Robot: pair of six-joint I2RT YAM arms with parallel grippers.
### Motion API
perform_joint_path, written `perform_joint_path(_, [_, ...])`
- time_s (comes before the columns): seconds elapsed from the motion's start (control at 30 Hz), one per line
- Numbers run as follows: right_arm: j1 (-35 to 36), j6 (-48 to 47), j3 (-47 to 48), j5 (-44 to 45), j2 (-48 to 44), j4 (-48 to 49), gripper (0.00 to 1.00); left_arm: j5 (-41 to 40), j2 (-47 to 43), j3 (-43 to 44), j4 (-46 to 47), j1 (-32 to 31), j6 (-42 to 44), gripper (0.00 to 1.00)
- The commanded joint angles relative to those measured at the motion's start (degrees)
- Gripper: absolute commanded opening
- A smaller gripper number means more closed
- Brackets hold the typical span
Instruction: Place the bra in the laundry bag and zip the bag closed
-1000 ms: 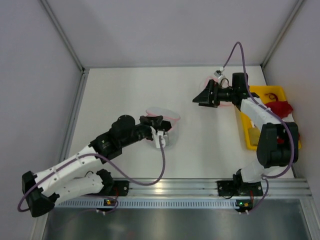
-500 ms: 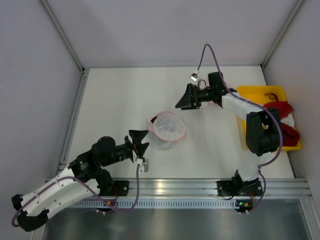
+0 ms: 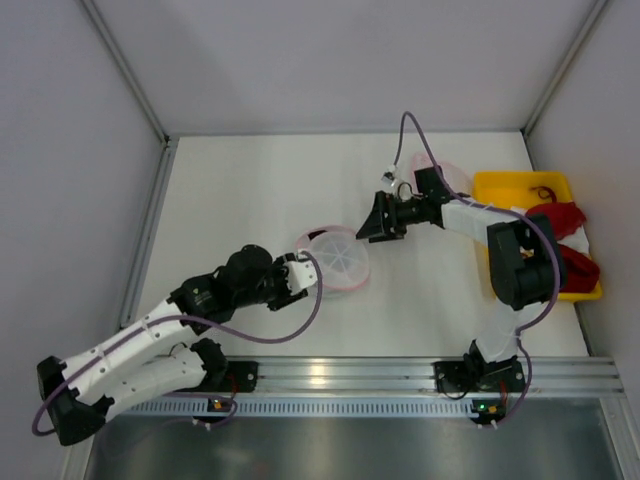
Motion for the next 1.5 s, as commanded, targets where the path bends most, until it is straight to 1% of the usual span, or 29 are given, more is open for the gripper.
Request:
perform_joint_path(0.0, [1.0, 4.2, -5.7, -1.2, -2.0, 8.4, 0.82, 11.2, 5.2, 4.4, -1.2, 7.3, -13.8, 0.51])
perform_joint_path(0.03, [1.2, 6.6, -6.7, -1.3, -2.3, 9.6, 0.82, 15.0, 6.8, 6.0, -1.4, 9.9, -16.5, 0.52])
perform_joint_path(0.07, [1.4, 7.6, -7.7, -1.6, -2.8, 11.0, 0.82, 16.2, 8.5, 6.9, -1.5, 14.6, -18.5, 0.54])
perform_joint_path(0.1, [1.7, 8.5, -9.5, -1.8, -3.6, 13.9, 0.82, 18.5, 11.9, 7.6, -1.5, 16.8, -20.0, 0.58])
perform_joint_path(0.13, [1.7, 10.0, -10.1, -1.9, -3.8, 15.1, 0.82, 25.0, 13.6, 8.8, -1.5, 22.4, -23.6, 0.62])
perform_joint_path(0.17, [1.7, 10.6, -10.6, -2.0, -4.3, 16.1, 0.82, 27.6, 17.1, 9.3, -1.5, 25.3, -25.9, 0.64])
perform_joint_path(0.2, [1.7, 11.2, -11.1, -2.1, -4.4, 17.5, 0.80, 29.7, 19.2, 9.7, -1.6, 27.3, -28.2, 0.68])
perform_joint_path(0.23, [1.7, 11.8, -11.3, -2.1, -4.5, 18.2, 0.78, 31.7, 20.8, 10.1, -1.5, 29.0, -31.6, 0.69])
perform_joint_path(0.27, [1.7, 12.4, -11.5, -2.1, -4.5, 18.9, 0.76, 34.9, 22.6, 10.8, -1.6, 30.9, -32.8, 0.71])
perform_joint_path(0.3, [1.8, 12.9, -11.6, -2.2, -4.5, 19.9, 0.71, 36.4, 25.3, 11.1, -1.6, 31.5, -34.0, 0.75])
perform_joint_path(0.37, [1.9, 14.8, -11.6, -2.8, -4.2, 21.8, 0.67, 39.4, 27.7, 10.1, 1.3, 32.0, -38.3, 0.75])
perform_joint_path(0.43, [2.1, 16.2, -11.6, -3.4, -4.1, 23.0, 0.64, 40.2, 28.5, 9.1, 5.0, 32.2, -42.2, 0.75])
perform_joint_path(0.53, [2.5, 16.5, -11.7, -3.7, -4.4, 23.2, 0.64, 41.8, 29.5, 7.7, 9.0, 32.3, -46.1, 0.75])
perform_joint_path(0.63, [3.1, 16.9, -11.8, -4.2, -4.5, 23.3, 0.64, 41.8, 31.0, 7.1, 10.5, 32.3, -48.6, 0.73])
perform_joint_path(0.73, [3.4, 17.1, -11.5, -4.4, -4.3, 23.4, 0.64, 42.9, 32.0, 7.0, 12.3, 32.3, -50.6, 0.70])
perform_joint_path(0.83, [3.7, 17.3, -11.2, -4.6, -4.2, 23.7, 0.64, 42.2, 32.1, 6.0, 14.5, 32.3, -52.2, 0.67])
perform_joint_path(0.97, [3.7, 16.7, -10.7, -4.4, -3.5, 22.7, 0.63, 41.1, 33.6, 5.4, 14.8, 32.3, -53.0, 0.66])
perform_joint_path(1.03, [3.7, 16.3, -10.7, -4.3, -3.7, 22.3, 0.63, 41.3, 33.4, 4.8, 15.4, 32.3, -53.8, 0.61])
perform_joint_path(1.07, [3.8, 16.3, -10.8, -4.2, -3.7, 22.3, 0.63, 41.5, 33.3, 4.7, 15.9, 32.3, -54.2, 0.57])
perform_joint_path(1.1, [3.8, 16.3, -10.8, -4.2, -3.7, 22.1, 0.63, 41.8, 33.1, 4.4, 16.3, 32.3, -54.9, 0.50])
perform_joint_path(1.2, [3.8, 15.8, -10.7, -4.5, -3.8, 21.9, 0.63, 43.1, 31.8, 5.0, 16.4, 32.3, -56.1, 0.35])
perform_joint_path(1.23, [3.8, 15.5, -10.5, -4.6, -4.1, 21.3, 0.64, 43.7, 31.3, 5.4, 16.4, 32.3, -56.5, 0.26])
perform_joint_path(1.27, [3.8, 15.1, -10.4, -4.7, -4.3, 20.9, 0.65, 44.0, 30.0, 5.6, 16.4, 32.3, -57.0, 0.22])
perform_joint_path(1.33, [3.8, 13.9, -9.8, -5.0, -4.5, 19.7, 0.73, 45.0, 28.5, 6.5, 16.4, 32.3, -58.7, 0.10])
perform_joint_path(1.37, [3.7, 13.4, -9.2, -5.2, -4.8, 19.1, 0.75, 45.5, 27.6, 6.9, 16.5, 32.3, -59.4, 0.02])
perform_joint_path(1.4, [3.7, 12.0, -8.8, -5.3, -5.0, 18.3, 0.80, 47.1, 27.5, 7.6, 16.4, 32.3, -60.8, 0.00])
perform_joint_path(1.47, [3.7, 10.4, -7.5, -5.4, -5.7, 15.7, 0.83, 49.3, 27.1, 8.2, 16.4, 32.5, -62.4, 0.00])
